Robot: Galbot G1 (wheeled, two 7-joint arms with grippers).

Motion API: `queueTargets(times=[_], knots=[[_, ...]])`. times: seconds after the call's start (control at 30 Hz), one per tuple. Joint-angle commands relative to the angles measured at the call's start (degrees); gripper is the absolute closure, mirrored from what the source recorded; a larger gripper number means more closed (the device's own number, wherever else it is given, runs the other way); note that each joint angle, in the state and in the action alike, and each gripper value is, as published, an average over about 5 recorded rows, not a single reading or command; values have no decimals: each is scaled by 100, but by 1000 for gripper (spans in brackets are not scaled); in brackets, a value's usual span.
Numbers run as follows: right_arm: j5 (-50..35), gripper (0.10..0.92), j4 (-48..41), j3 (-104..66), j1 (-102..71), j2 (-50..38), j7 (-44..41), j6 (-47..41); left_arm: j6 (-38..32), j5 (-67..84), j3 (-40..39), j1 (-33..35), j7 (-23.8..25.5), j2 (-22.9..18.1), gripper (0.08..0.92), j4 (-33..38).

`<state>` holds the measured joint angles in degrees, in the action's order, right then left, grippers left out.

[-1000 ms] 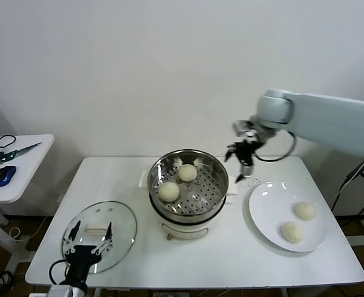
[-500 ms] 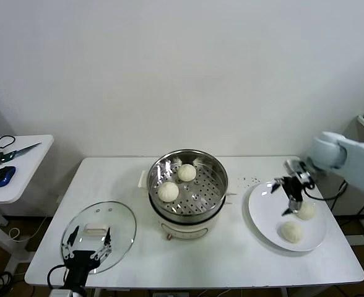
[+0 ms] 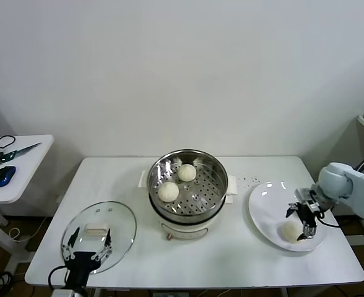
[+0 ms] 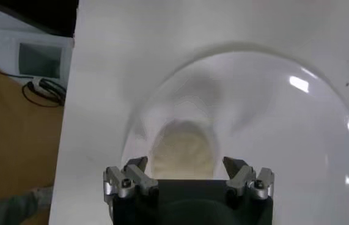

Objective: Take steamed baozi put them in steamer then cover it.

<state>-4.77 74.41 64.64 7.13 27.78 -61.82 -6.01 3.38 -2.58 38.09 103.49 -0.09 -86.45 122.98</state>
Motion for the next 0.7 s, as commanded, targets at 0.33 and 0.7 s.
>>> queueTargets(times=[0.33, 0.7], knots=[[285, 203, -222, -347, -511, 128, 30, 28, -30, -45, -18, 31, -62, -24, 177, -53], [354, 268, -265, -374, -493, 145, 9, 109, -58, -68, -54, 77, -59, -34, 177, -61]])
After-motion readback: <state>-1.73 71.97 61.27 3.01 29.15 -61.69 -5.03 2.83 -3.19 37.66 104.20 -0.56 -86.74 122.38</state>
